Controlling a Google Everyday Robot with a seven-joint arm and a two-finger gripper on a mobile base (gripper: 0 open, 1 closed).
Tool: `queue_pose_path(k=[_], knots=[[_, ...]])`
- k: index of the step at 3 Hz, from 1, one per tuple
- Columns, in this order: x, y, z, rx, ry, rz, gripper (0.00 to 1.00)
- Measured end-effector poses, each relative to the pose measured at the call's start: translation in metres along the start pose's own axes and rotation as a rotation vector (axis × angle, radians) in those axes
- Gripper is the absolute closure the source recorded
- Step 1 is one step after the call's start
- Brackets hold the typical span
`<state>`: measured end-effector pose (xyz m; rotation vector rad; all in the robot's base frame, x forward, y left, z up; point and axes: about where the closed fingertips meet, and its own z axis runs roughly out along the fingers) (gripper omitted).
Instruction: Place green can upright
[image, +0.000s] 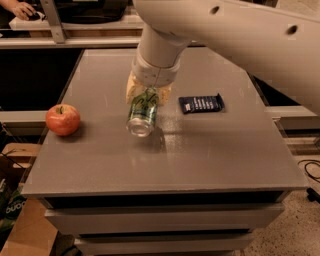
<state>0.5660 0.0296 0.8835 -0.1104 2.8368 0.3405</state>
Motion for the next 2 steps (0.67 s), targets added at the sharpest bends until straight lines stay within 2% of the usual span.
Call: queue_pose_path(k=[1,2], knots=[[-0.007,0.002,-0.025,0.017,-0.1,-0.011,1.0],[-0.015,0.004,-0.048,0.056,-0.231,0.012,1.0]])
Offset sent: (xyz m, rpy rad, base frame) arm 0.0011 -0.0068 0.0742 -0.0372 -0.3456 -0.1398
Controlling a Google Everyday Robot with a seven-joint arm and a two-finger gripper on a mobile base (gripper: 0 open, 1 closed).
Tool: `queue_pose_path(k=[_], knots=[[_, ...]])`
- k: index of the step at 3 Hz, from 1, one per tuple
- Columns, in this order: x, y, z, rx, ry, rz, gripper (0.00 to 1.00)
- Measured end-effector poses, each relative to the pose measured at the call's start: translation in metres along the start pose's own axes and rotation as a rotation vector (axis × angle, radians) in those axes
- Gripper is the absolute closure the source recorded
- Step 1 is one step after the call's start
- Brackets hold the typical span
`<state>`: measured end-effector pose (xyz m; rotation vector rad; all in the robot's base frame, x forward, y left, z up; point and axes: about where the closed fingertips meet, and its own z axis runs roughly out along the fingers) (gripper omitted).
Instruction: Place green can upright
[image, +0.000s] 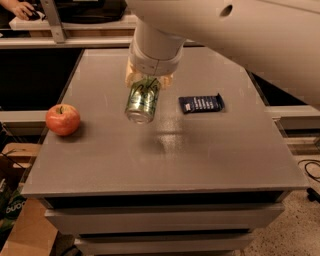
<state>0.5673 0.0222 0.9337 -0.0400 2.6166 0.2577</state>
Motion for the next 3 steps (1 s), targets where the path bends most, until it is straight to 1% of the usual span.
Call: queue_pose_path(k=[1,2,3], knots=[[0.0,0.0,-0.0001,0.0,0.0,0.0,1.0],[-0.0006,0.0059,0.002,-0.04,-0.051,-0.029,1.0],[0.0037,0.0085,0.0076,-0.108,-0.122,-0.06,1.0]])
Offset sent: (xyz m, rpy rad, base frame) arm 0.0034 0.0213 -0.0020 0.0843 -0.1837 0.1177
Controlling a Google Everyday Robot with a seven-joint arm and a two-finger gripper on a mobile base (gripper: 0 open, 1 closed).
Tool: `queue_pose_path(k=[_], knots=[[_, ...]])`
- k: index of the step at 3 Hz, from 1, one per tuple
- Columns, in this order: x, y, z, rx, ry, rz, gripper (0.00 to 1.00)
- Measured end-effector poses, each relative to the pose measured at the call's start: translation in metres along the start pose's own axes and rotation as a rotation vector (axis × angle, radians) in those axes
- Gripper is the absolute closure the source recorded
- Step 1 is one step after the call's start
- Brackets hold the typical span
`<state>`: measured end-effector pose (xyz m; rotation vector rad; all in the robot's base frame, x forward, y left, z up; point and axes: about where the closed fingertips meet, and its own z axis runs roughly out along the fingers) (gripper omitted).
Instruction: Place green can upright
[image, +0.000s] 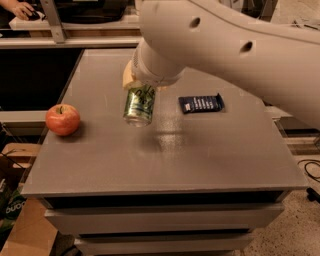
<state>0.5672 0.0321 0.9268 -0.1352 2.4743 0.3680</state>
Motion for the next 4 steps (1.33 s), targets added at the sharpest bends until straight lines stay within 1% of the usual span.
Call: queue_pose_path(k=[1,2,3,4], knots=[[-0.001,0.004,0.005,-0.082,-0.073,-0.031,1.0],[-0.008,0.01,0.005,-0.104,-0.102,-0.038,1.0],[-0.008,0.01,0.007,-0.111,-0.109,-0.044,1.0],[-0.014,0.008,0.012,-0.126,-0.138,-0.062,1.0]])
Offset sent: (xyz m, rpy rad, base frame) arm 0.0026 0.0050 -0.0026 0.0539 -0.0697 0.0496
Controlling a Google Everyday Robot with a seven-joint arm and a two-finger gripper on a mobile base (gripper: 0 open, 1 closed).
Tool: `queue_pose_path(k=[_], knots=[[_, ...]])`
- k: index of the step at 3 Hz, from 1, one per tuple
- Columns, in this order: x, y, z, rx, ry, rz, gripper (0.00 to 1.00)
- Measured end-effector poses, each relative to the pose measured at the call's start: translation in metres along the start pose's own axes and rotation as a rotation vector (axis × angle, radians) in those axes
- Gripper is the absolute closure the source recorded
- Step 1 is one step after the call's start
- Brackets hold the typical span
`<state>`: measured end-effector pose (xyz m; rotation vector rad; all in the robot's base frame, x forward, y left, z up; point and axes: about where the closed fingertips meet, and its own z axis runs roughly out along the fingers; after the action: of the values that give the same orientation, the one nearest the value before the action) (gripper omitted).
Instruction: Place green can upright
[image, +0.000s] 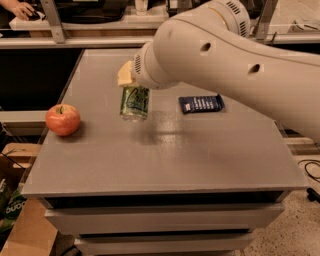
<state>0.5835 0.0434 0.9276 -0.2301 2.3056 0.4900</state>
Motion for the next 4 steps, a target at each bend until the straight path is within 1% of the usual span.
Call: queue_pose_path(k=[2,3,4], knots=[[-0.019,-0.011,0.006,-0.021,-0.075,-0.041,1.0],[-0.029,-0.013,0.006,-0.065,-0.123,-0.057,1.0],[-0.036,-0.003,0.006,-0.139,-0.157,-0.071,1.0]])
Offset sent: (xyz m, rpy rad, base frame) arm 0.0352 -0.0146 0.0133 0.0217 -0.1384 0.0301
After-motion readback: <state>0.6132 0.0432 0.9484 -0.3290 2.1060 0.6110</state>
